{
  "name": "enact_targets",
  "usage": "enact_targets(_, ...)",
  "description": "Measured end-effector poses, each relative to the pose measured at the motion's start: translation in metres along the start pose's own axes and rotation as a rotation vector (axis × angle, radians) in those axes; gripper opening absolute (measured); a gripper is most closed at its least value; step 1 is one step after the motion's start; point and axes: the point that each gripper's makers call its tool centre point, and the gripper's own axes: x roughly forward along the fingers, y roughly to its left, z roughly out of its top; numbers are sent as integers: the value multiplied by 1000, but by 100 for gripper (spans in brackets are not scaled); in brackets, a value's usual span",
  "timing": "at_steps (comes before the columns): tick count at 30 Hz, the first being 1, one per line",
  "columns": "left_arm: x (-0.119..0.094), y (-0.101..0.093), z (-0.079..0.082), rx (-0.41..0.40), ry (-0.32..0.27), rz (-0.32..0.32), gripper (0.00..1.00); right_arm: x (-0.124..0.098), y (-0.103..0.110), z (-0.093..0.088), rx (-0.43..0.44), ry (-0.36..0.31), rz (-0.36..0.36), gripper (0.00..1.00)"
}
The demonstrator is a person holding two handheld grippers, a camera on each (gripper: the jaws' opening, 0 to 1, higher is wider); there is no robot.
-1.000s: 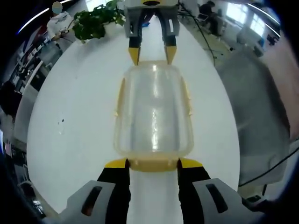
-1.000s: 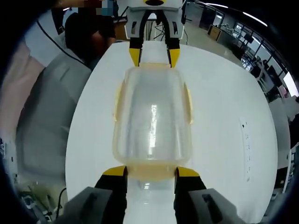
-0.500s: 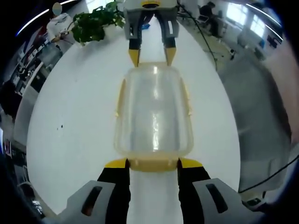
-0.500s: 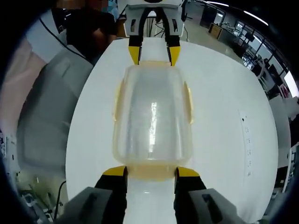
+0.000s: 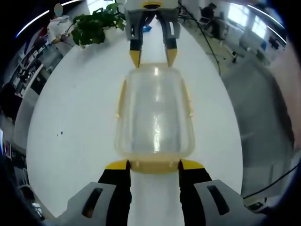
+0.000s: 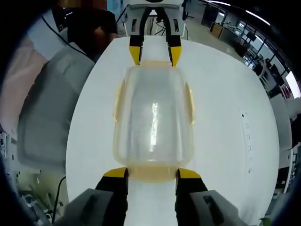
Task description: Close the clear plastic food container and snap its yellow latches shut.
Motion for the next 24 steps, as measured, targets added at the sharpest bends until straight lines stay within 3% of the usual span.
enact_targets(24, 12, 4, 19, -23, -25, 0, 37, -4, -7, -23, -16, 37, 19, 37)
